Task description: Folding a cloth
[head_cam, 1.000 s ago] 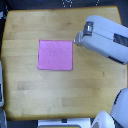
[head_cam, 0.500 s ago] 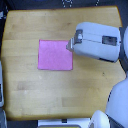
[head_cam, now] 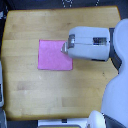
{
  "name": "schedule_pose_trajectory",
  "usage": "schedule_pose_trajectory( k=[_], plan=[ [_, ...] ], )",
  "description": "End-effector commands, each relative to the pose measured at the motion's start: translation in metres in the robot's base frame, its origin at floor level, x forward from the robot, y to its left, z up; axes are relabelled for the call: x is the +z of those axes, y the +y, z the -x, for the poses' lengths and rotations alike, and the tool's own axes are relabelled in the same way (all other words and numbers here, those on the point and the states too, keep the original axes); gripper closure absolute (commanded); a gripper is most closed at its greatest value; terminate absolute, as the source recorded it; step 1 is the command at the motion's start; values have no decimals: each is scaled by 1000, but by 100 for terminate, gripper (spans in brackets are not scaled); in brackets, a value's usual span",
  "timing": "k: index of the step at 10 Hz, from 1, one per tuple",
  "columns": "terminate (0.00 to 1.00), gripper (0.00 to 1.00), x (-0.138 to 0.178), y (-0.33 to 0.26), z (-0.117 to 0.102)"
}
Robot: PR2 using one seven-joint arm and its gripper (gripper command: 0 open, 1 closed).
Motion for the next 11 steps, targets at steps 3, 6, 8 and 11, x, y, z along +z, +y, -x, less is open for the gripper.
schedule_pose_trajectory(
  k=[3,6,8,11],
  plan=[
    [0,0,-59,14,-1],
    [0,0,-66,12,-2],
    [0,100,-63,12,12],
    [0,100,-63,14,20]
  ],
)
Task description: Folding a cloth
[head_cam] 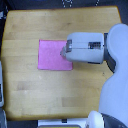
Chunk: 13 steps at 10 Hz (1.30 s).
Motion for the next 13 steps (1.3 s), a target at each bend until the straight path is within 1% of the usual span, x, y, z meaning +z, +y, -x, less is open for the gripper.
schedule_pose_trajectory(
  k=[1,13],
  plan=[
    [0,100,1,2,16],
    [0,100,5,2,14]
  ],
)
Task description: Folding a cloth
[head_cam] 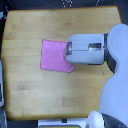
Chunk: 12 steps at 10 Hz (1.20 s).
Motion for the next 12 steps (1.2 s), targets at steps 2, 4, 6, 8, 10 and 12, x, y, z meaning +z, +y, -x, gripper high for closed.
schedule_pose_trajectory(
  k=[2,4,6,8,10,12],
  plan=[
    [0,100,3,-2,4],
    [0,100,6,-4,2],
    [0,100,14,-1,-4],
    [0,100,27,10,-13],
    [0,100,46,57,-23],
    [0,100,65,88,-23]
  ],
)
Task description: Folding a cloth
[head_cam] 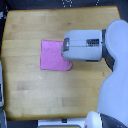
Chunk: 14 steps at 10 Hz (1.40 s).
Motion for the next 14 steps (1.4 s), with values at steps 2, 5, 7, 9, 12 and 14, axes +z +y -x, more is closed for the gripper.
schedule_pose_trajectory(
  k=[2,5,7,9,12,14],
  plan=[
    [0,100,58,91,-13],
    [0,100,58,130,-6],
    [0,100,52,159,3],
    [0,100,38,184,-6],
    [0,100,9,205,-16],
    [0,100,-5,212,-25]
  ],
)
